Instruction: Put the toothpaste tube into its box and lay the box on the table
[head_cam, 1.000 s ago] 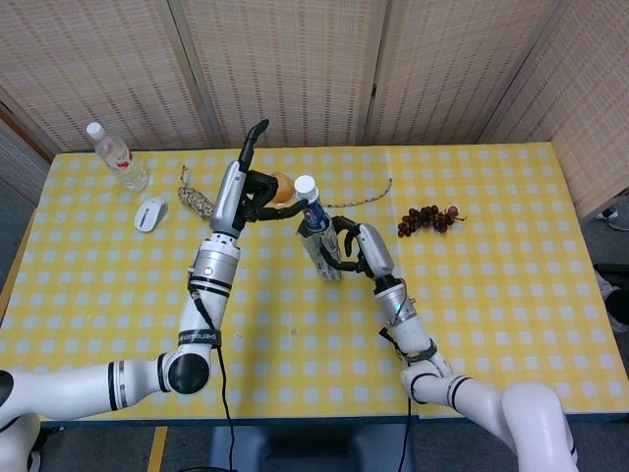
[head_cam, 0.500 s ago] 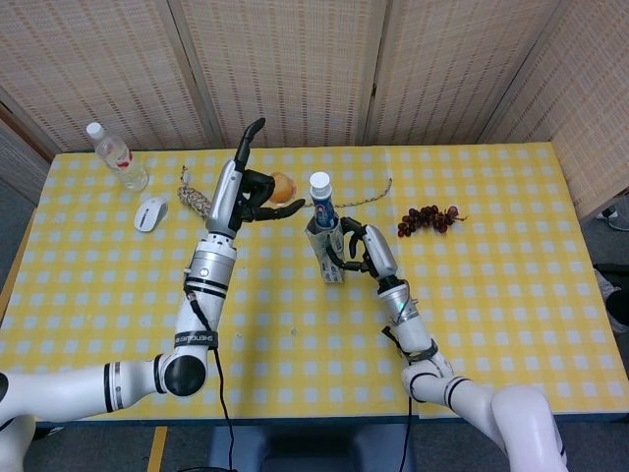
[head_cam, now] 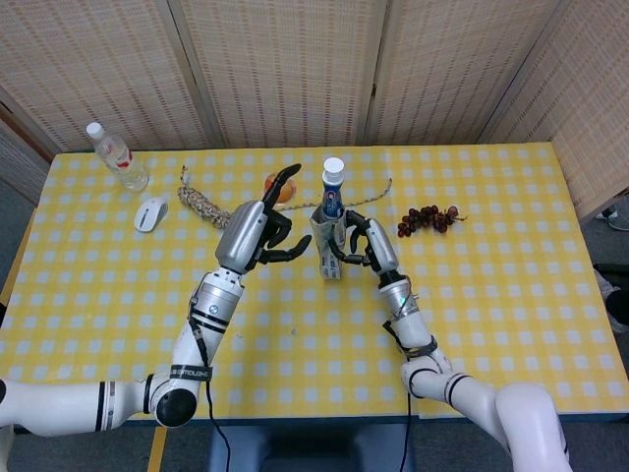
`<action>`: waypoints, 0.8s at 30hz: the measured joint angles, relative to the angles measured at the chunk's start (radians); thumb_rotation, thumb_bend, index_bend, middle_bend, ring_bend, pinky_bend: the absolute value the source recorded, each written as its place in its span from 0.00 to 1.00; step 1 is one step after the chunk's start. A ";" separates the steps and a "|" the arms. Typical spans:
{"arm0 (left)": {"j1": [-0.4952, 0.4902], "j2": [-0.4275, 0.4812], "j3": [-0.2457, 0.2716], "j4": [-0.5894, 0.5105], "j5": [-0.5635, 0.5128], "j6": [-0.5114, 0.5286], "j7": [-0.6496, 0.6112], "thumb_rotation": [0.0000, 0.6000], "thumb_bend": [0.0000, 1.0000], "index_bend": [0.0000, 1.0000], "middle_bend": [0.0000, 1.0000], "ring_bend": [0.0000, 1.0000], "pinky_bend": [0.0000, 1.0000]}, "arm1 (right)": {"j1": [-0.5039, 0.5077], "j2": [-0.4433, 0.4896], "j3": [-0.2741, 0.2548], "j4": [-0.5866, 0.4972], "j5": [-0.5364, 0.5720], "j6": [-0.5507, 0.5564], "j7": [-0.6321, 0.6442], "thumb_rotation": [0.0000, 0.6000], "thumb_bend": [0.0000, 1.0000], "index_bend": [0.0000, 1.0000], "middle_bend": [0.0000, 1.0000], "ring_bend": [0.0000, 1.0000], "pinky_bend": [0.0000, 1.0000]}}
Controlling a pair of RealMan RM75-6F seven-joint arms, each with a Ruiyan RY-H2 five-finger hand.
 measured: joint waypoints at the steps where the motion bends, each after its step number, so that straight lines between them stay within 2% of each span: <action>1: 0.000 -0.002 0.011 0.008 0.021 0.001 0.008 1.00 0.38 0.12 1.00 1.00 1.00 | 0.000 0.002 0.000 -0.003 0.000 0.000 -0.005 1.00 0.41 0.64 0.57 0.68 0.71; 8: -0.028 -0.027 0.041 0.075 0.114 -0.002 0.063 1.00 0.41 0.12 1.00 1.00 1.00 | -0.001 0.004 -0.016 -0.010 -0.009 -0.003 -0.054 1.00 0.41 0.64 0.57 0.68 0.71; 24: -0.040 -0.044 0.052 0.105 0.131 -0.018 0.119 1.00 0.41 0.13 1.00 1.00 1.00 | 0.006 -0.008 -0.021 -0.023 -0.020 0.009 -0.072 1.00 0.41 0.64 0.57 0.68 0.71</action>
